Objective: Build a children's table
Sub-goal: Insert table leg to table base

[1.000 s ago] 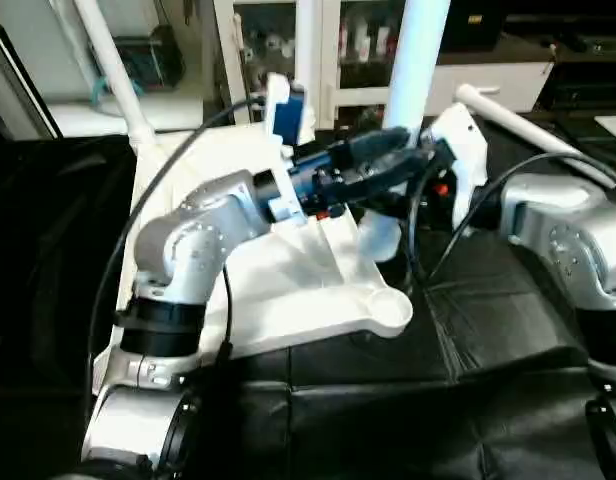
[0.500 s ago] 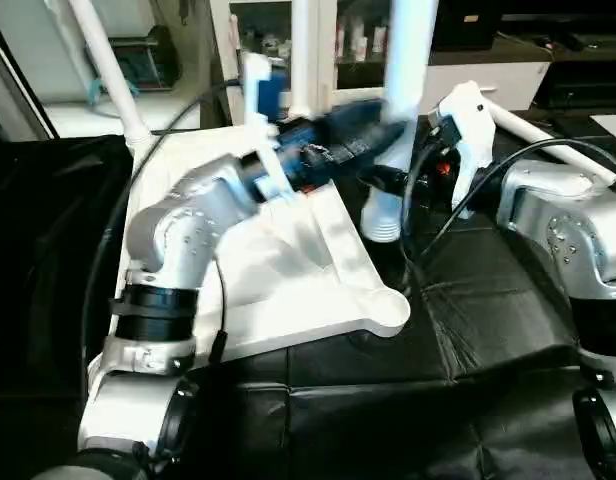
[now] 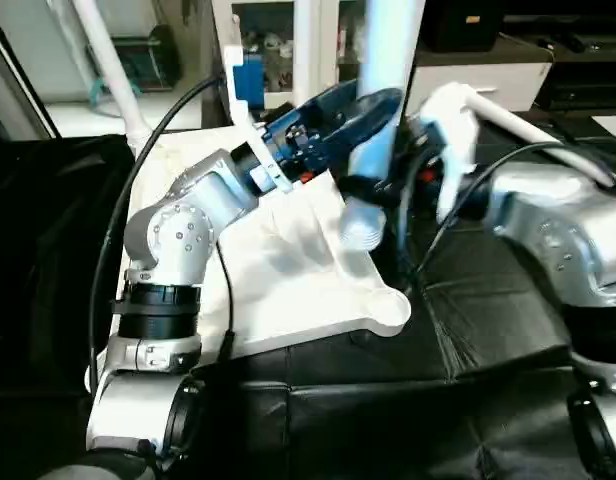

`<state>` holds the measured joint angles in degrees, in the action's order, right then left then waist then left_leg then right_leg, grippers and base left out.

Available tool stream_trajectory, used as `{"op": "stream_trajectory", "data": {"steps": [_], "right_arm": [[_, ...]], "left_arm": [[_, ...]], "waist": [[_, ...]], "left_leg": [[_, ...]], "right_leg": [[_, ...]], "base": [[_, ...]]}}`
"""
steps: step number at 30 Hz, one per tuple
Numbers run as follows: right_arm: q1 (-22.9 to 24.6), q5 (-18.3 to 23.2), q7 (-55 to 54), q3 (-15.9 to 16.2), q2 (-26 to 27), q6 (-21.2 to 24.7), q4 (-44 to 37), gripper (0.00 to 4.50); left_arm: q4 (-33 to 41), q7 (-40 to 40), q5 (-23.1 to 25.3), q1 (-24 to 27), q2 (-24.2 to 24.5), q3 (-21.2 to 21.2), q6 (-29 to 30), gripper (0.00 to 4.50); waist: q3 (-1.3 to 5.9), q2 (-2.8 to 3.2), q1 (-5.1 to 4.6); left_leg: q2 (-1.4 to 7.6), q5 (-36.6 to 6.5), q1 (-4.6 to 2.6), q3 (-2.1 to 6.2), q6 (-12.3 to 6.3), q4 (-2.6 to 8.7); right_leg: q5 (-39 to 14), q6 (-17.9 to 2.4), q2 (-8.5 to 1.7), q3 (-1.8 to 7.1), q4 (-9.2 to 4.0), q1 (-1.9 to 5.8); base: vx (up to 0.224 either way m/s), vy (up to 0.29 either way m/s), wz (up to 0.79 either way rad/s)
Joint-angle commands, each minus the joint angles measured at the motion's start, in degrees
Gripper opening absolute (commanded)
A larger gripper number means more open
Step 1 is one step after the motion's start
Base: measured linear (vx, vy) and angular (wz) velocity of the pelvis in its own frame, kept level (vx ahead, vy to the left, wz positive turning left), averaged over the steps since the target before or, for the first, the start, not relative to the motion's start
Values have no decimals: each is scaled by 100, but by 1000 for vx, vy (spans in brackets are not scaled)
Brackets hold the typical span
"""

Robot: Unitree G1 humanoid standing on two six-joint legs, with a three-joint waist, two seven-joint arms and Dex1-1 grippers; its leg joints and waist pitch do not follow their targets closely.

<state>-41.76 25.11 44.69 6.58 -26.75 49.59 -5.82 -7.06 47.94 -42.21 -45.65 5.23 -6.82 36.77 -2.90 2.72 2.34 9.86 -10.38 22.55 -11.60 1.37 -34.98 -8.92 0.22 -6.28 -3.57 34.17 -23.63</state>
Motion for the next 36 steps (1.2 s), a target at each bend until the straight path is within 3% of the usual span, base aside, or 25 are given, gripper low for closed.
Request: {"op": "stream_trajectory", "data": {"steps": [1,4,5,11,16,17,19,34,35,36], "right_arm": [[30,52,93,99,-7,96,-148,181],[32,58,112,99,-38,99,-131,181],[13,67,98,68,-66,107,-105,181],[55,124,134,-24,-54,45,-122,181],[74,156,116,-46,-6,47,-137,181],[75,164,104,-38,5,45,-144,181],[77,163,98,-32,9,41,-147,181],[-49,-76,-106,-24,105,-187,99,181],[-52,-52,-99,-29,115,-161,107,237],[-57,-34,-99,-35,121,-144,115,237]], "left_arm": [[84,77,210,-45,38,217,-106,450],[-102,-143,519,-90,-22,268,-404,450],[-234,-346,586,-153,-30,197,-502,421],[-315,-585,608,-198,10,52,-595,381],[-322,-555,566,-169,82,-28,-541,343],[-285,-551,504,-132,107,-44,-494,334],[-262,-542,474,-113,121,-49,-469,320],[-428,-777,572,-158,205,-91,-662,205],[-438,-768,583,-166,219,-85,-666,189],[-440,-760,591,-173,231,-75,-668,189]], "waist": [[421,-85,14],[428,-86,12],[431,-103,15],[438,-126,38],[436,-111,48],[436,-73,52],[440,-93,45],[448,-50,24],[451,-49,22],[452,-51,21]], "left_leg": [[243,-1059,-141,127,-143,397],[254,-1015,-146,130,-138,395],[248,-983,-138,129,-142,392],[249,-880,-132,129,-200,380],[249,-864,-144,124,-214,377],[249,-872,-148,128,-198,376],[246,-880,-146,123,-188,375],[235,-942,-149,128,-137,375],[239,-934,-152,130,-132,377],[239,-919,-151,129,-137,375]], "right_leg": [[-1257,-1271,-164,189,-354,308],[-1209,-1228,-167,193,-353,308],[-1174,-1244,-173,194,-348,320],[-1091,-1298,-183,189,-325,325],[-1124,-1303,-178,189,-325,309],[-1125,-1306,-178,188,-321,308],[-1098,-1308,-170,188,-324,308],[-958,-1330,-155,180,-318,320],[-933,-1334,-157,180,-308,324],[-897,-1350,-157,179,-306,324]], "base": [[0,0,0],[0,0,0],[0,0,0],[0,0,0],[0,0,0],[0,0,0],[0,0,0],[0,0,0],[0,0,0],[0,0,0]]}}
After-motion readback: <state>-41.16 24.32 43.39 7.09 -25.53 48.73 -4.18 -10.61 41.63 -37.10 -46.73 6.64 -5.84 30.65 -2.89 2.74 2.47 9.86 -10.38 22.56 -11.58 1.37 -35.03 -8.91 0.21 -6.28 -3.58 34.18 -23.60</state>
